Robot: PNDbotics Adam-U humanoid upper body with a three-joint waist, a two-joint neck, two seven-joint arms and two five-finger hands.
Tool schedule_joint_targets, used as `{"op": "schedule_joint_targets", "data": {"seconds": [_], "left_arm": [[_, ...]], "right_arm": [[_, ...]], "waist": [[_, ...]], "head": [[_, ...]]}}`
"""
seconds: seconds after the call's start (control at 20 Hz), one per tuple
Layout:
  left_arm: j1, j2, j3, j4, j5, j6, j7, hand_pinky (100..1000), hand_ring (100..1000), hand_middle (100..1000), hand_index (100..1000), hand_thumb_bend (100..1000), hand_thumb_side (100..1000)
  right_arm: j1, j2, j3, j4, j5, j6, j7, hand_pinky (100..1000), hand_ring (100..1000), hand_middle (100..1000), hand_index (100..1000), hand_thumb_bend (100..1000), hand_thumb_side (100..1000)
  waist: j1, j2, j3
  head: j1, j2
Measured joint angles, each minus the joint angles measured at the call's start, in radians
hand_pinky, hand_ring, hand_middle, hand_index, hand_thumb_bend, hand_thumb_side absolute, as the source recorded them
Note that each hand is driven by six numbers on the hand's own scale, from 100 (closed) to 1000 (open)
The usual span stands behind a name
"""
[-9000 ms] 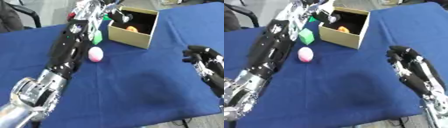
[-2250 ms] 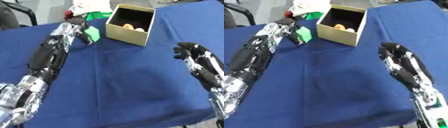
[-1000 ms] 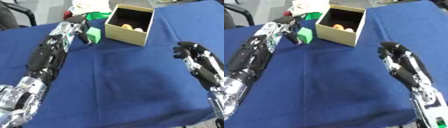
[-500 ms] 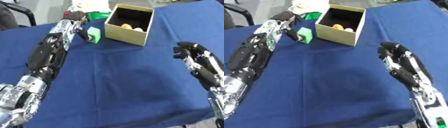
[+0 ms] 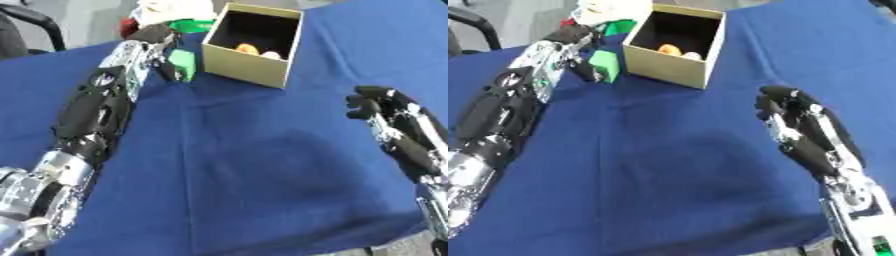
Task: Pick up objects on the table and place them in the box.
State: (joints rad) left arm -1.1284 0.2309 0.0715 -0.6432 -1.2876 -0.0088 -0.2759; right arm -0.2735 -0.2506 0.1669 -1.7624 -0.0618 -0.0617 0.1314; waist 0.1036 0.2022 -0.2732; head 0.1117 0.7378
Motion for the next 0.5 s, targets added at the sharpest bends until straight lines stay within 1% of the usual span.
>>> {"op": "schedule_joint_targets", "data": {"seconds": [0.05,0.1,0.15,0.35,0.5], "left_arm": [[-0.001,0.000,0.000,0.000,0.000,-0.001,-0.001,695,574,580,782,214,100],[-0.001,0.000,0.000,0.000,0.000,-0.001,-0.002,690,568,576,779,211,100],[-0.001,0.000,0.000,0.000,-0.001,-0.001,-0.001,667,535,550,763,191,100],[-0.002,0.001,0.000,-0.013,-0.005,0.007,0.011,657,524,532,752,181,100],[-0.007,0.009,0.000,-0.043,-0.008,0.013,0.028,653,522,524,750,176,100]], "right_arm": [[0.000,0.000,0.000,0.000,0.000,0.000,0.000,746,836,611,797,100,459],[0.000,0.000,0.000,0.001,0.001,0.000,0.000,746,836,611,797,100,459],[0.000,0.000,0.000,0.002,0.001,0.000,0.000,746,836,611,797,100,459],[0.000,0.000,0.000,0.005,0.002,0.000,0.000,747,836,611,797,100,459],[0.000,0.000,0.000,0.005,0.002,0.000,0.000,747,836,611,797,100,458]], "waist": [[0.001,0.001,0.000],[0.002,0.001,0.000],[0.002,0.001,0.000],[0.002,0.000,0.004],[-0.001,-0.008,0.009]], "head": [[0.000,0.000],[0.000,0.000],[0.000,0.000],[-0.001,0.000],[-0.001,0.000]]}}
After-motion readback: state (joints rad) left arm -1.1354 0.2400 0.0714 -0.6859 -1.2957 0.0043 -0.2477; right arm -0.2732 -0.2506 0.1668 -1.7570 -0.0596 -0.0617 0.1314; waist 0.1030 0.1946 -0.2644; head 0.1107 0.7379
